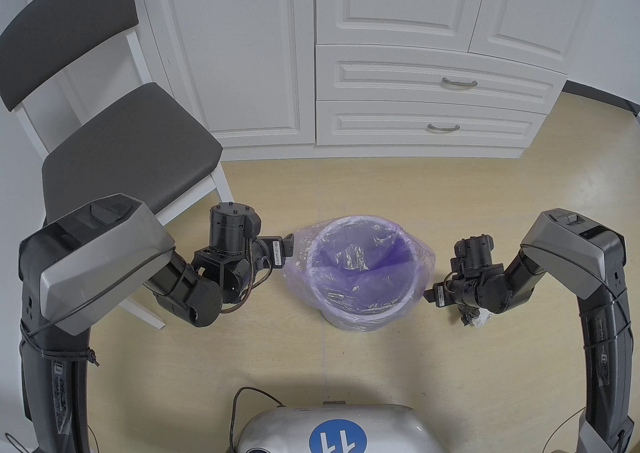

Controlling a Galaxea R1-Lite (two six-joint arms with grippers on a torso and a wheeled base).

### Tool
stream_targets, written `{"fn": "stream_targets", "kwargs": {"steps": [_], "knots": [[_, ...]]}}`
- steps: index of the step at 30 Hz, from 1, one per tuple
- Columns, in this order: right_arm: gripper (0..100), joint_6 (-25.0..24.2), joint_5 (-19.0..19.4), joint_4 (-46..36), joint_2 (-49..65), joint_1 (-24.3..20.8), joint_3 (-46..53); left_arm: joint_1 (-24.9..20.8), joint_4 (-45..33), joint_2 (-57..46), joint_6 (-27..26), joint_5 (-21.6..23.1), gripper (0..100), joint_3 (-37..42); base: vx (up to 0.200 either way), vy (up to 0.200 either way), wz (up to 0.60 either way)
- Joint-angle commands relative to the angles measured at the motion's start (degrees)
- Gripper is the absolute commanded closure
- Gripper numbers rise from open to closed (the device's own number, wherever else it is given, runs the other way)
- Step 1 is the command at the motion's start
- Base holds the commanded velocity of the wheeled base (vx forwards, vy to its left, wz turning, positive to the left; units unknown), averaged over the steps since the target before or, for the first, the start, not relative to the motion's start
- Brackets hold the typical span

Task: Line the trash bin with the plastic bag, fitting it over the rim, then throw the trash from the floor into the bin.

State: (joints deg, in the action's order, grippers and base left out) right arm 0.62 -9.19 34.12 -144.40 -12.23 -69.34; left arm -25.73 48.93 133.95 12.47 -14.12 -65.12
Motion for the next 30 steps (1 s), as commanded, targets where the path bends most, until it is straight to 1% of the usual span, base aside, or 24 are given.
{"fn": "stream_targets", "kwargs": {"steps": [1,12,19,24,30], "knots": [[0,-0.09,0.05,-0.64,-0.89,-0.17,-0.53,-0.02,0.02,0.35,0.01,-0.03,0,0.00,0.000,0.000,0.00],[0,-0.27,0.14,-2.48,-0.89,-0.17,-1.24,-0.11,0.02,0.79,0.01,-0.03,0,-0.09,0.000,0.000,0.00],[0,-1.24,0.23,-5.82,-0.80,-0.17,-2.64,-0.19,0.11,1.40,0.01,-0.03,0,-0.27,0.000,0.000,0.00],[0,-0.89,0.23,-6.08,0.17,-0.17,-1.32,-0.19,0.11,1.31,0.01,-0.03,0,-0.18,0.000,0.000,0.00],[0,-0.62,0.31,-6.17,4.12,0.10,0.87,-0.19,0.11,1.23,0.01,-0.03,0,-0.09,0.000,0.000,0.00]]}}
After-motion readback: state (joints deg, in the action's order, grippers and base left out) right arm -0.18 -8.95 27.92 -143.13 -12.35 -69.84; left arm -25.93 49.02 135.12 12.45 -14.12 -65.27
